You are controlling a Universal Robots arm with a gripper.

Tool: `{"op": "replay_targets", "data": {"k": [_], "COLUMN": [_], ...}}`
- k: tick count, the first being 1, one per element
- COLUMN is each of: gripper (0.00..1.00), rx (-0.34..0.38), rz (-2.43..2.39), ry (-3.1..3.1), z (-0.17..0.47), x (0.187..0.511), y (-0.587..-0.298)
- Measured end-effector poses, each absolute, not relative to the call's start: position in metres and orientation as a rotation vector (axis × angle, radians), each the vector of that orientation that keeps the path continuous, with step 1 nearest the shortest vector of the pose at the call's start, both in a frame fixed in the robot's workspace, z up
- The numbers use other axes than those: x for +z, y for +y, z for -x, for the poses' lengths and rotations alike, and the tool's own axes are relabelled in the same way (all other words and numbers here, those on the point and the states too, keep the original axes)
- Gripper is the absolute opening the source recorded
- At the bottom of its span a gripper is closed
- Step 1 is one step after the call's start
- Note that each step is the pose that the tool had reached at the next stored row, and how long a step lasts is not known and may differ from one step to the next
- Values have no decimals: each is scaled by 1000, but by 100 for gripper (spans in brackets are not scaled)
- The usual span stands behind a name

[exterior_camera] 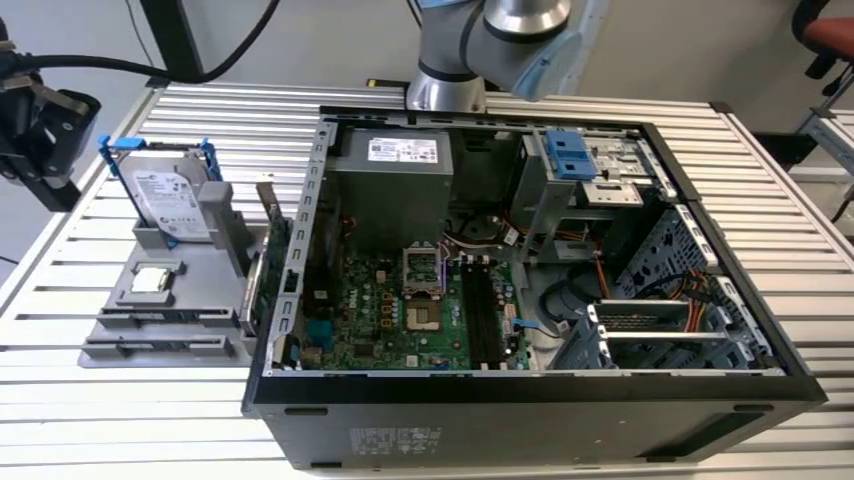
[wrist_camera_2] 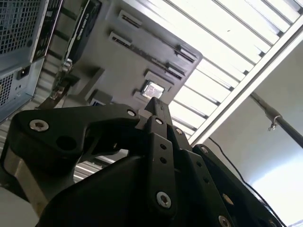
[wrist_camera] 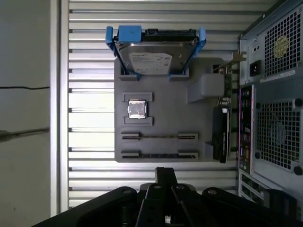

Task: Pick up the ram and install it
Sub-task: 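Reach for the ram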

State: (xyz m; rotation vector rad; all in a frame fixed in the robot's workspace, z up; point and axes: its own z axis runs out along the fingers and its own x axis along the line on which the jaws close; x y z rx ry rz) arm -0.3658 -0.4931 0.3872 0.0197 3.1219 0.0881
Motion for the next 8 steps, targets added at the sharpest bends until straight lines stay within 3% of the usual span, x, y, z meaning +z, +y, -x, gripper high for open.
{"op": "replay_targets", "data": {"k": [8], "gripper": [0], "rx": [88], "rz": [-14], "ry": [3122], "z": [366], "x": [387], "y": [-500]}}
